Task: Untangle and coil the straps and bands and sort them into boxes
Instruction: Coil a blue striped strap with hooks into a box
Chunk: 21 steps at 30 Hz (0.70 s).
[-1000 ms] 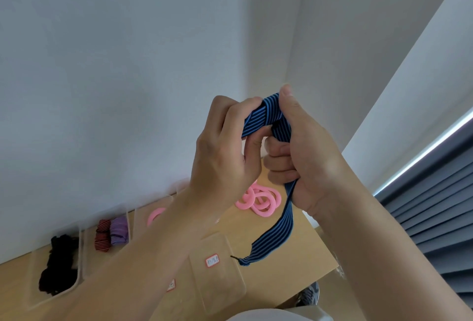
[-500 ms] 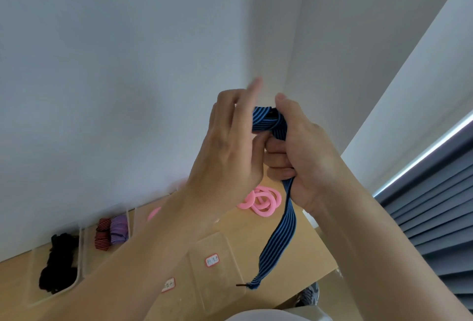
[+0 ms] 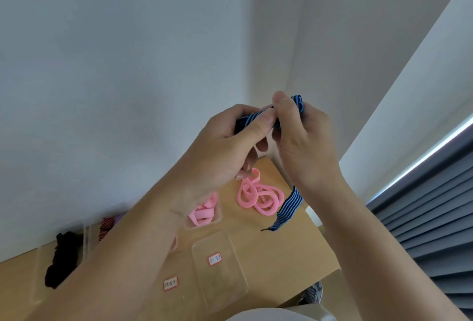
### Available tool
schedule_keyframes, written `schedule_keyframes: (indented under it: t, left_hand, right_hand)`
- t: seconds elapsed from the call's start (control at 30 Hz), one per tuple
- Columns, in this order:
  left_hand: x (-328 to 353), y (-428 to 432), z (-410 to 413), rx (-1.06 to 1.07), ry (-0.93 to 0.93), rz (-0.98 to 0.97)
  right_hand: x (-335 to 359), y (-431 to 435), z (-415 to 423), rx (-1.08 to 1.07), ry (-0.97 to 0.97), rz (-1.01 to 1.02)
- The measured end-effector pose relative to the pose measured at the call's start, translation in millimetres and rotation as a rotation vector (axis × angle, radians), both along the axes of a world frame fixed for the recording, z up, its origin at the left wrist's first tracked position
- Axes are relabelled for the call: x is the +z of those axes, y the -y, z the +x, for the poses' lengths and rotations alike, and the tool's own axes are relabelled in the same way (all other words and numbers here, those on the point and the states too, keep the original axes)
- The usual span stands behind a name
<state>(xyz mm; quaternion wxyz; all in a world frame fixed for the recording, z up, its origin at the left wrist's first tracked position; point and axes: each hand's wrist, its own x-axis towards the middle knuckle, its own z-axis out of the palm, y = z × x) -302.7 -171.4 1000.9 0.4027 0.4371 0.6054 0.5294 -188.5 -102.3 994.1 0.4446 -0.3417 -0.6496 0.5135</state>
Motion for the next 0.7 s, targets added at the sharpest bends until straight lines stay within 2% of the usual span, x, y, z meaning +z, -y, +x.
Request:
schedule_keyframes:
  t: [0.1,0.23,0.33,0.53,0.7]
  left_hand:
    - [5,1,-3,-0.111,0.075,0.003]
    - [11,3,-6,-0.219,0.379,-0.017]
    - [12,3,-7,-0.252,0.521,-0.007]
    - [6,2,-6,-0.231,0.606,0.027]
    - [4,0,-7,-0.130,0.593,0.039]
  right_hand:
    - [0,-4,3,0.105,-0.034,0.047]
    - [3,-12,6,0.205,-0.041,0.120]
    - [6,-15,4,0.218,-0.068,0.125]
    - [-8,-7,-5,0.232,-0.194,0.029]
    - [-18,-4,-8,0.179,-0.165,-0.009]
